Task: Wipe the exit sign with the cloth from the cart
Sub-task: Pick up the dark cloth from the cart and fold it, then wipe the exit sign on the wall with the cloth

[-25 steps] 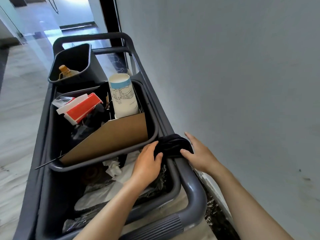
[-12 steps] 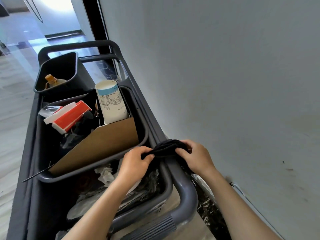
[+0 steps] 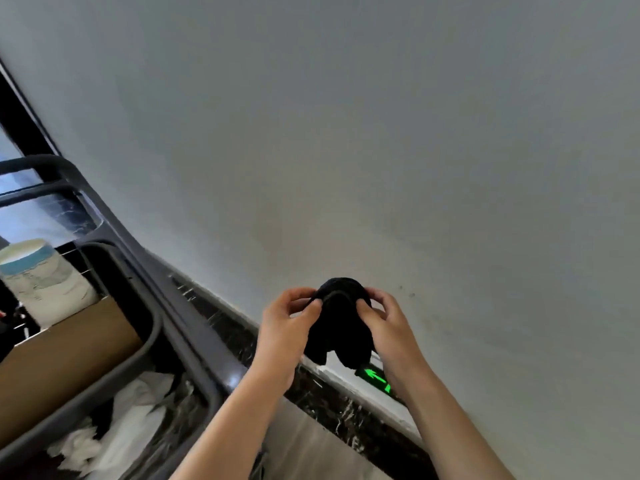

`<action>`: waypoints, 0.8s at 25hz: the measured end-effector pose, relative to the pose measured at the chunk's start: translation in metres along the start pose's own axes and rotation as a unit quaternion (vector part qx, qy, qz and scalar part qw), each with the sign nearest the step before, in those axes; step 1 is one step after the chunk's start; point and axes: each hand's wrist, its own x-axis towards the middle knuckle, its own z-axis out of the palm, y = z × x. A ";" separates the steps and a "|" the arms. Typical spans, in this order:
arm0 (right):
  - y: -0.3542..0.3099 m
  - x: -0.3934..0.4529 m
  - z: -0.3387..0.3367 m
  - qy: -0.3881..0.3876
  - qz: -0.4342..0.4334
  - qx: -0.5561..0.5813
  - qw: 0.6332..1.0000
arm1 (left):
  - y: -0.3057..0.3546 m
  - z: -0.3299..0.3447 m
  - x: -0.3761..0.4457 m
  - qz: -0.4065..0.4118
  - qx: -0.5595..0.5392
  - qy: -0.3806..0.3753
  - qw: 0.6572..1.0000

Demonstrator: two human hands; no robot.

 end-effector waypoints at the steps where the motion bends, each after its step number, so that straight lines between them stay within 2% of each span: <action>1: 0.001 -0.008 -0.018 0.003 0.009 0.006 1.000 | -0.004 0.019 -0.002 -0.008 0.004 -0.008 1.000; 4: 0.007 -0.032 -0.076 0.012 0.006 0.018 1.000 | -0.017 0.083 -0.016 -0.029 0.032 -0.066 0.997; 7: 0.017 -0.052 -0.124 0.041 -0.006 -0.020 0.999 | -0.031 0.131 -0.030 -0.049 0.047 -0.141 0.988; 13: 0.058 -0.062 -0.187 0.104 0.014 -0.055 0.993 | -0.070 0.184 -0.033 -0.144 0.010 -0.237 0.961; 17: 0.114 -0.041 -0.204 0.183 0.017 -0.078 0.980 | -0.122 0.201 -0.013 -0.136 0.037 -0.276 0.951; 20: 0.162 -0.020 -0.211 0.224 0.013 -0.051 0.973 | -0.166 0.210 0.003 -0.095 0.070 -0.285 0.951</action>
